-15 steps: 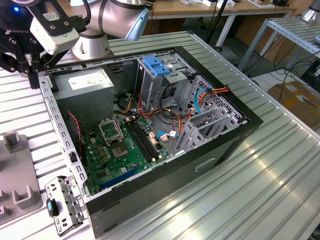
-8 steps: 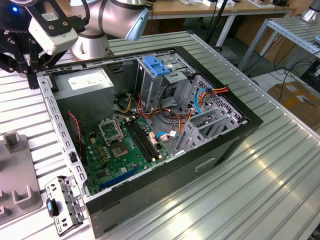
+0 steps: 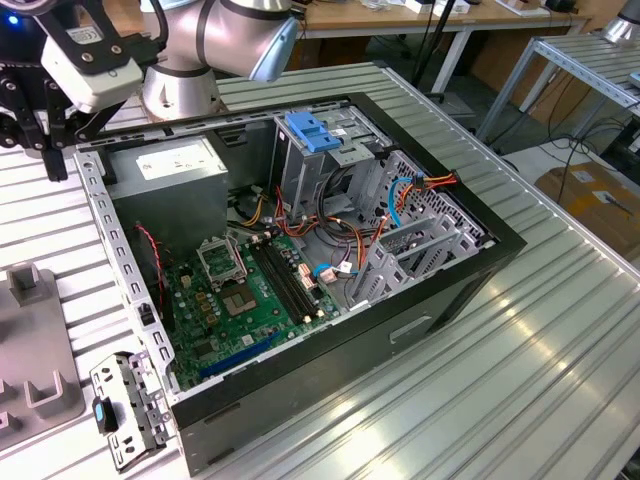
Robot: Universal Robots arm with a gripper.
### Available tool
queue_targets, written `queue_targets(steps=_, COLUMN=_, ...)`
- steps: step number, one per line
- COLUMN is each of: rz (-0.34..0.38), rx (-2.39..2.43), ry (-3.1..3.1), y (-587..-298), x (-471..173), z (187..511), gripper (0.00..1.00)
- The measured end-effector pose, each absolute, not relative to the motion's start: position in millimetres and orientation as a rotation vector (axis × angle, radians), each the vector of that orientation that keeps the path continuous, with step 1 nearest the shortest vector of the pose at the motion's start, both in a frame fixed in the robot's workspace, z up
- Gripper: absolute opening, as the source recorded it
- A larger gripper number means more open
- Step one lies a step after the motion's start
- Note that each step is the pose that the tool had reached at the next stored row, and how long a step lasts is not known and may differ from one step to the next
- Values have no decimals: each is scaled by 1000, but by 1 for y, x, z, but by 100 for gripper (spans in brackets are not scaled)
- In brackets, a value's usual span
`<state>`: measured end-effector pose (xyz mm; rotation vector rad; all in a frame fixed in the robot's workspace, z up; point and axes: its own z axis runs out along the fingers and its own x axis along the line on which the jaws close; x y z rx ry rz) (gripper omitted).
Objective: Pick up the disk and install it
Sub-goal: 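Reach for the disk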
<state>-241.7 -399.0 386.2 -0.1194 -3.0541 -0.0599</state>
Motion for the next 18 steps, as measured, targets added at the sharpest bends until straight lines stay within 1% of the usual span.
queue_targets(steps=18, rz=-60, rx=-119, ry=-3054, y=-399, x=-282, z=384, gripper=11)
